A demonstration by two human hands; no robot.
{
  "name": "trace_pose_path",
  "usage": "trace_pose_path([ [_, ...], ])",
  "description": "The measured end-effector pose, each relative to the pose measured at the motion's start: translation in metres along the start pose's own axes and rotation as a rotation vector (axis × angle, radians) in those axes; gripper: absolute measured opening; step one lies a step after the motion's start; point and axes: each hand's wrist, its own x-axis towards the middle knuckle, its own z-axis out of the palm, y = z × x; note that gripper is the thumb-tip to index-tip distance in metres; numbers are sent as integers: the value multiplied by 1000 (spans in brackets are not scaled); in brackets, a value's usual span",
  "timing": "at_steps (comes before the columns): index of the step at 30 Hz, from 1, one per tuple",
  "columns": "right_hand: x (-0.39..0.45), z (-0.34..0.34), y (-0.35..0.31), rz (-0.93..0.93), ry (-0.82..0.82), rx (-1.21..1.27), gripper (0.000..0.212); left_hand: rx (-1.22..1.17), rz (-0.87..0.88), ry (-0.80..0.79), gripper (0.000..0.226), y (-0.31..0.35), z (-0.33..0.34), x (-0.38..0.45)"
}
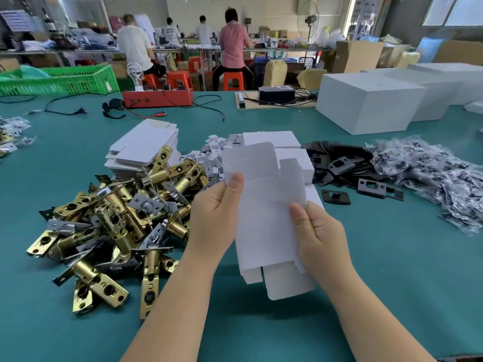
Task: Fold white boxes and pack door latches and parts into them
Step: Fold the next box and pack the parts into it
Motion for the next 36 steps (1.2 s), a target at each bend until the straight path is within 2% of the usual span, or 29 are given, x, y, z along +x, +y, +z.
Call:
trace_pose_path([
  [3, -1, 2, 2, -16, 25, 32, 37, 46, 31, 29, 57, -3, 1, 1],
  [6, -5, 2, 1, -65, 59, 26, 8, 1, 19, 75, 65, -6, 1, 0],
  [9, -7, 0, 2, -131, 58, -27, 42, -74, -29, 106, 66, -8, 1, 0],
  [11, -9, 2, 2, -134, -34, -71, 66, -155, -82, 109, 72, -8, 1, 1],
  [13, -10, 4, 3, -132, -138, -93, 85, -229, -113, 101, 58, -9, 1, 2],
  [14, -10, 4, 4, -141, -174, -94, 87, -249, -111, 75, 46, -10, 1, 3],
  [17, -9, 2, 5, -192, -220, -18, 73, -265, -85, 3, 39, -8, 3, 2],
  [20, -9, -2, 6, -224, -235, 179, 62, -203, 24, -21, 36, -7, 6, -1],
  [23, -8, -3, 6, -213, -218, 305, 68, -187, 95, -60, 29, -6, 7, -1],
  [29, -3, -5, 4, -131, -216, 535, 64, -109, 42, -195, 31, -3, 7, -7],
  [30, -2, -5, 4, -113, -211, 548, 60, -110, 43, -201, 34, -2, 8, -8],
  [33, -1, -6, 2, -83, -193, 566, 42, -99, 49, -209, 67, 3, 8, -9],
  [36, -1, -7, 0, -66, -177, 559, 28, -59, 92, -229, 72, 6, 10, -11],
])
